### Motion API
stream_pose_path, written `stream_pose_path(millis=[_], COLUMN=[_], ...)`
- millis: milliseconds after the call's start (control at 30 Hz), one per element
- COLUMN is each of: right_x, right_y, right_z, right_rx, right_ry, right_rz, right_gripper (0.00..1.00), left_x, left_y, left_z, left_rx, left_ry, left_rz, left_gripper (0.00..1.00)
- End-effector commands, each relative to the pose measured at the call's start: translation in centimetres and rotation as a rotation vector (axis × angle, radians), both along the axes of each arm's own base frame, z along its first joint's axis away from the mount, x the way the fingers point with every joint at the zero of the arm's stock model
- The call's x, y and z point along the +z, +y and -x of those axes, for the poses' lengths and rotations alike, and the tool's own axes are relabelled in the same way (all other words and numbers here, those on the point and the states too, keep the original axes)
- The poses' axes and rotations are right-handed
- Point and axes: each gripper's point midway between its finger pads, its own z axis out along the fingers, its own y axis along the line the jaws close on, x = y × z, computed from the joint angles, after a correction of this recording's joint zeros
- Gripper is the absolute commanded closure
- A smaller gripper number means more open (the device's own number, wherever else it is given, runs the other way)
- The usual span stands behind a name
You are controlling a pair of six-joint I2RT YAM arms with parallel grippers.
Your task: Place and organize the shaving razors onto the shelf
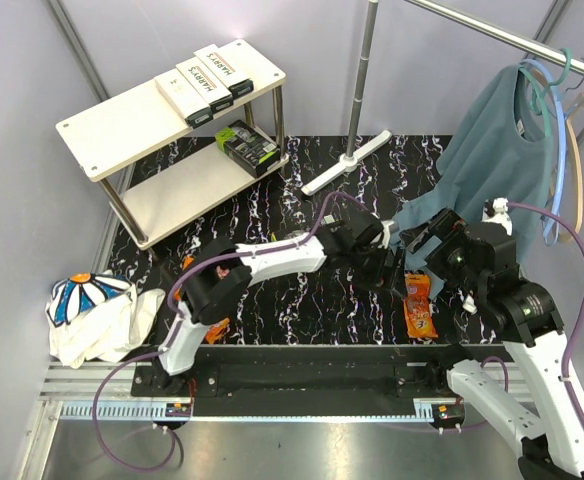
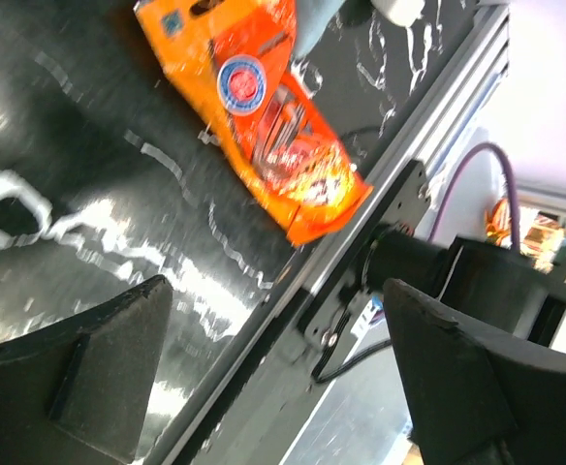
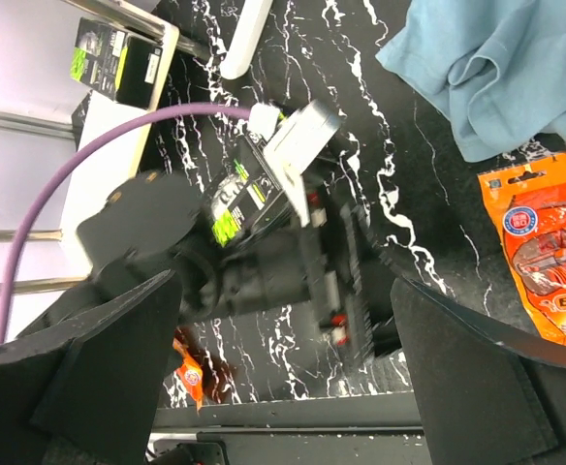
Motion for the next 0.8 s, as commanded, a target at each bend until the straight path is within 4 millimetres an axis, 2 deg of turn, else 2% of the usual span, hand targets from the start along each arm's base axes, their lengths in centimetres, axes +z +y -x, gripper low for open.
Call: stream_pose_path(millis=[0, 33, 67, 333, 367, 533, 700, 767], right_x=[1.6, 1.6, 1.7, 2.2, 2.3, 2.2, 2.2, 2.2], right_y=[-0.9, -1.0, -1.0, -1.3, -1.3, -1.4, -1.6, -1.6], right_z=[0.1, 0.2, 0.2, 0.6, 0.6, 0.7, 0.8, 0.7], right_rx=[-0.03, -0.03, -0.032, -0.038, -0.039, -0.04, -0.047, -0.047], right_ry=[-0.05, -0.052, -0.054, -0.071, -0.072, -0.073, -0.08, -0.08], right_rz=[0.019, 0.02, 0.02, 0.019, 0.017, 0.022, 0.025, 0.025], right_gripper=[0.0, 0.0, 0.0, 0.0, 0.0, 0.0, 0.0, 0.0], left_x=[0.8, 1.1, 0.1, -1.9, -2.7, -4.7, -5.7, -6.6], left_y=[-3.0, -3.5, -3.8, -5.1, -5.2, -6.0, -6.3, -6.2], left_z=[0.2, 0.1, 0.1, -0.7, -0.7, -1.0, -1.6, -1.6], left_rx=[-0.024, -0.024, -0.019, 0.03, 0.035, 0.05, 0.06, 0.066], left_ry=[0.064, 0.067, 0.091, 0.147, 0.158, 0.209, 0.218, 0.233], left_rz=[0.068, 0.077, 0.066, 0.026, 0.015, -0.026, -0.052, -0.068], left_gripper=[0.09, 0.09, 0.1, 0.16, 0.17, 0.28, 0.32, 0.4])
